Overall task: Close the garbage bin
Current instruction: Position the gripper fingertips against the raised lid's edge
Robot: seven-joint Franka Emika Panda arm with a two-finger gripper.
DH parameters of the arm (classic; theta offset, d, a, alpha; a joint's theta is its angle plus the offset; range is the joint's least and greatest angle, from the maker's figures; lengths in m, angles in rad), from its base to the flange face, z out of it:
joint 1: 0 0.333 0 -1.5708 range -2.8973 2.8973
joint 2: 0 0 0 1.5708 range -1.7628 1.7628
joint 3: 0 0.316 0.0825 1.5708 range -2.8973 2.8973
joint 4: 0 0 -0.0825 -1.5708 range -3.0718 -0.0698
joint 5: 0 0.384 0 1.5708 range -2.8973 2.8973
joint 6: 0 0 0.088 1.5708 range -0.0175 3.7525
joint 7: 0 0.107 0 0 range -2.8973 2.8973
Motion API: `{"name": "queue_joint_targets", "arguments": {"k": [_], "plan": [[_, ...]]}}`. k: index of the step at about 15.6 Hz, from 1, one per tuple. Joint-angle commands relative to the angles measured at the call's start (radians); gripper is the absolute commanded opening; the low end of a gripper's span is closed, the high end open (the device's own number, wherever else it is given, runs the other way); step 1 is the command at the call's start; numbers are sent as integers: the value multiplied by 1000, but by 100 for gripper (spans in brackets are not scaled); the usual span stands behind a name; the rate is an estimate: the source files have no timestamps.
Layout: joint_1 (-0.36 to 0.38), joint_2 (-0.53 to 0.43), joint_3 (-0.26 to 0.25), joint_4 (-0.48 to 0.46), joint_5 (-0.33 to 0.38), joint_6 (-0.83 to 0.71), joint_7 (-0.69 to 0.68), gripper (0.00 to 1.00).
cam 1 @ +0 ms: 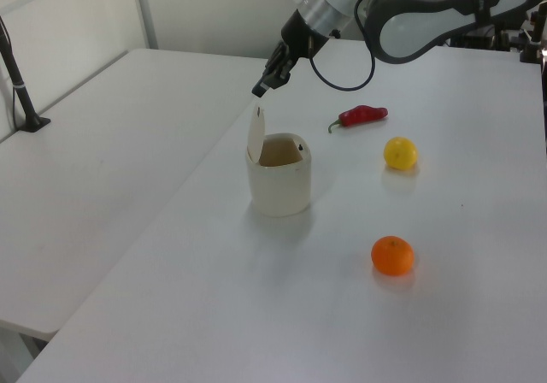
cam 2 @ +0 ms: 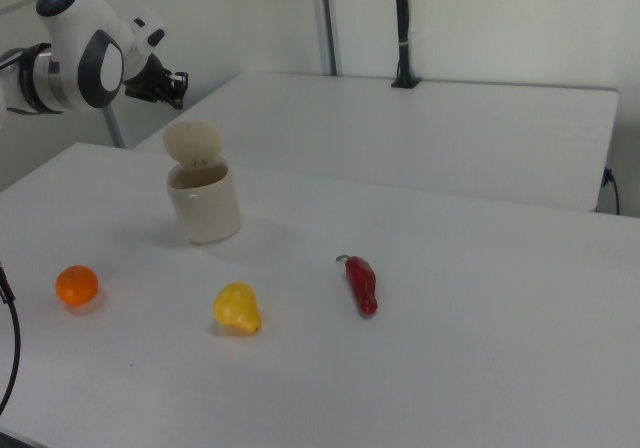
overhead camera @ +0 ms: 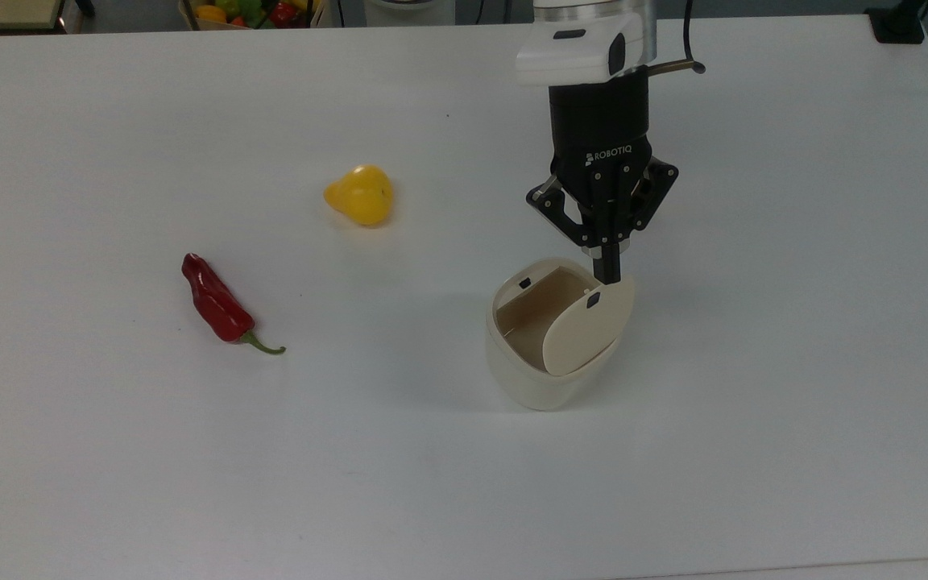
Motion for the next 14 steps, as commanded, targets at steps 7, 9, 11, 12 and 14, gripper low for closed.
{"name": "queue_joint_targets", "arguments": {"k": [7, 9, 11, 12, 14], "plan": [[-4, 44, 6, -14, 32, 130, -29, 0], [-2, 64, 6, -11, 29, 142, -32, 0], [-4, 71, 4, -12, 31, 167, -32, 0], [-5, 68, 4, -12, 32, 161, -32, 0], [-5, 54, 4, -16, 26, 127, -34, 0]]}}
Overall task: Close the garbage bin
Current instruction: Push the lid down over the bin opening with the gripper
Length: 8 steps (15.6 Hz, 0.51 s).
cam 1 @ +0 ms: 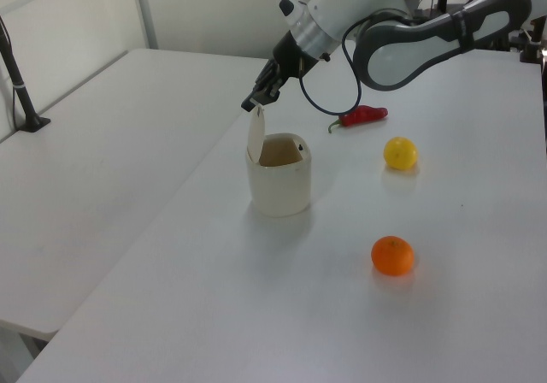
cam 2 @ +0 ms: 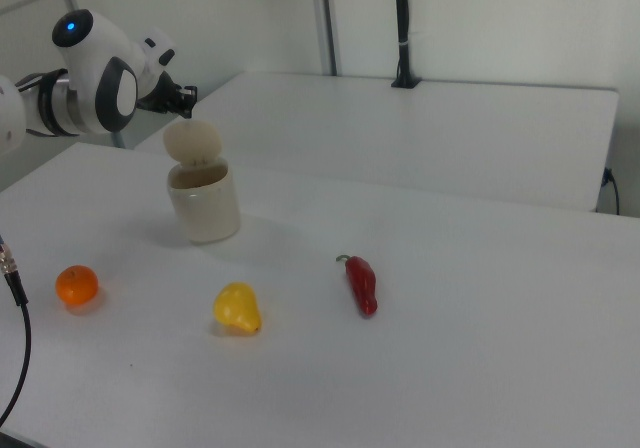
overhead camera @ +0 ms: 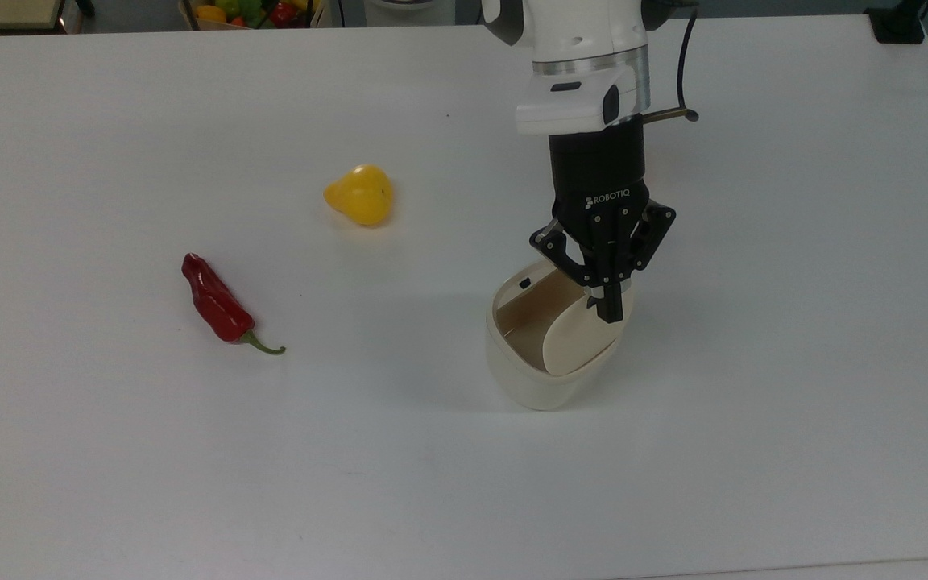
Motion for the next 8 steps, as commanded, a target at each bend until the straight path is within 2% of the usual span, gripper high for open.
{"name": "queue_joint_targets", "arguments": {"k": [1, 8], "plan": [[-2, -24, 3, -7, 10, -69, -37, 0], [-1, -49, -1, -9, 3, -253, -92, 0]]}}
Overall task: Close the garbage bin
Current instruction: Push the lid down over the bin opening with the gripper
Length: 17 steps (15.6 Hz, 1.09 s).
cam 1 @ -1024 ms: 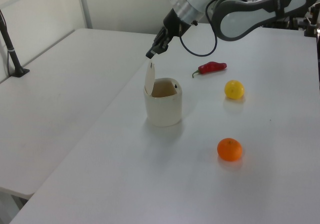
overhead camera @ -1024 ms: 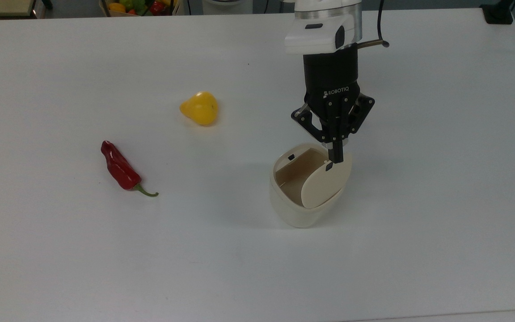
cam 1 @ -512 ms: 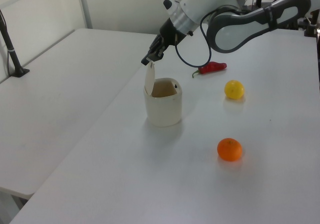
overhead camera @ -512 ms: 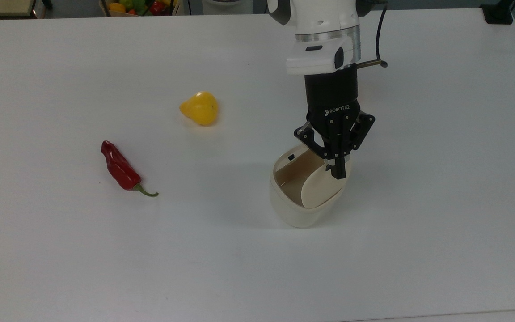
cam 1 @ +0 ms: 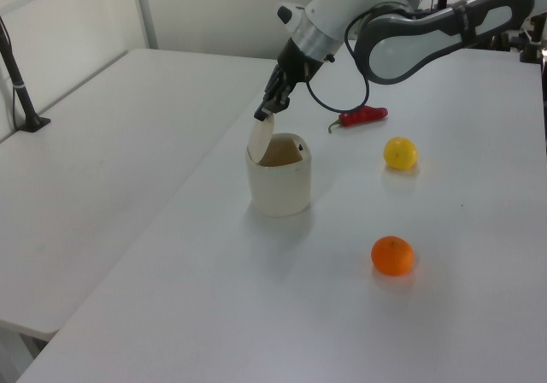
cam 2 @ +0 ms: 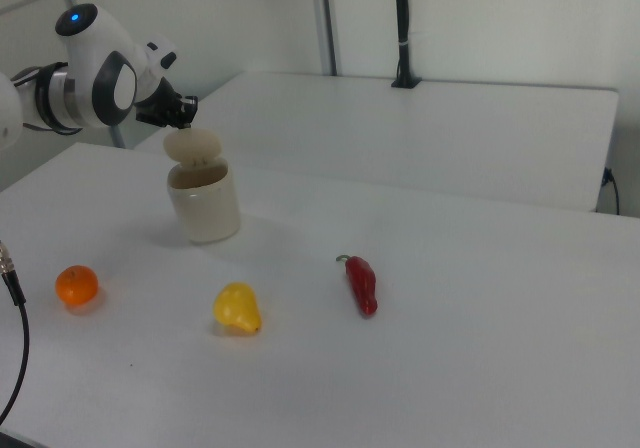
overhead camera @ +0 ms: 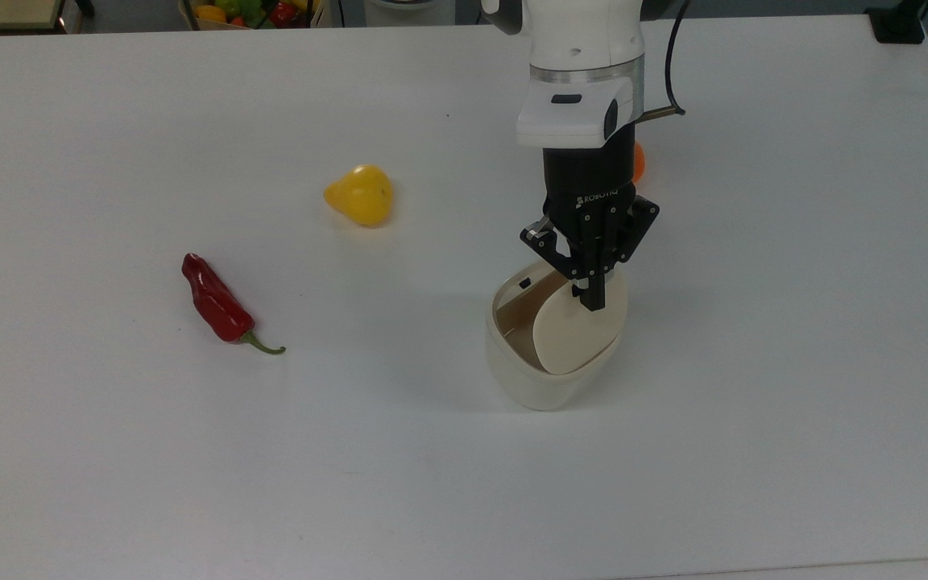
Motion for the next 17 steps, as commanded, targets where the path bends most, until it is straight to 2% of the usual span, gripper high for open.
{"name": "queue_joint_targets", "arguments": {"k": [1, 8, 13, 17], "plan": [[1, -35, -1, -18, -6, -110, -32, 0], [-13, -29, -9, -27, -24, -167, -32, 0], [-28, -29, -9, -21, -29, -305, -88, 0], [-28, -23, -9, -24, -29, -308, -92, 0]]}}
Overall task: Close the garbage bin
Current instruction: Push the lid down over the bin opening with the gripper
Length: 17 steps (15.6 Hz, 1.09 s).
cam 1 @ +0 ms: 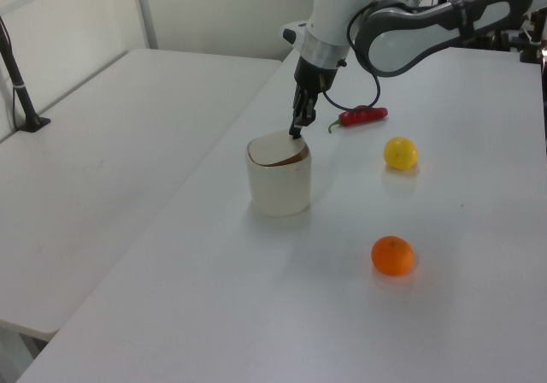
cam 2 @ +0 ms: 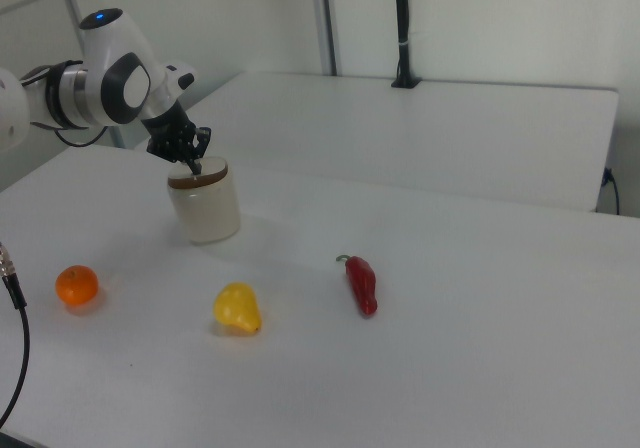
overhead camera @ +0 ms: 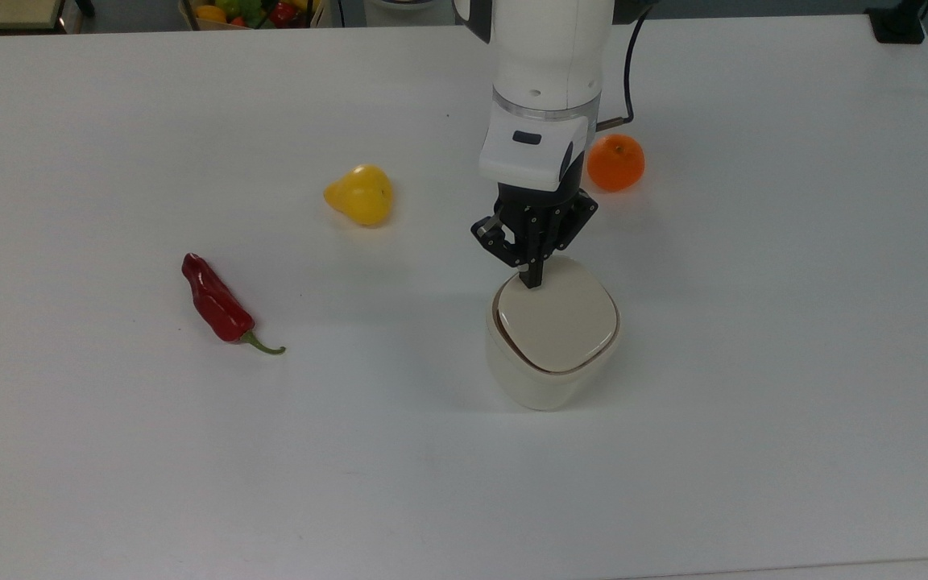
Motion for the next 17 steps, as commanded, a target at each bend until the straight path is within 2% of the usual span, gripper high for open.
{"name": "queue_joint_targets", "arguments": {"k": [1, 17], "plan": [[4, -9, -3, -19, -6, -20, -26, 0], [8, 57, -1, -19, -2, -10, -29, 0]]}}
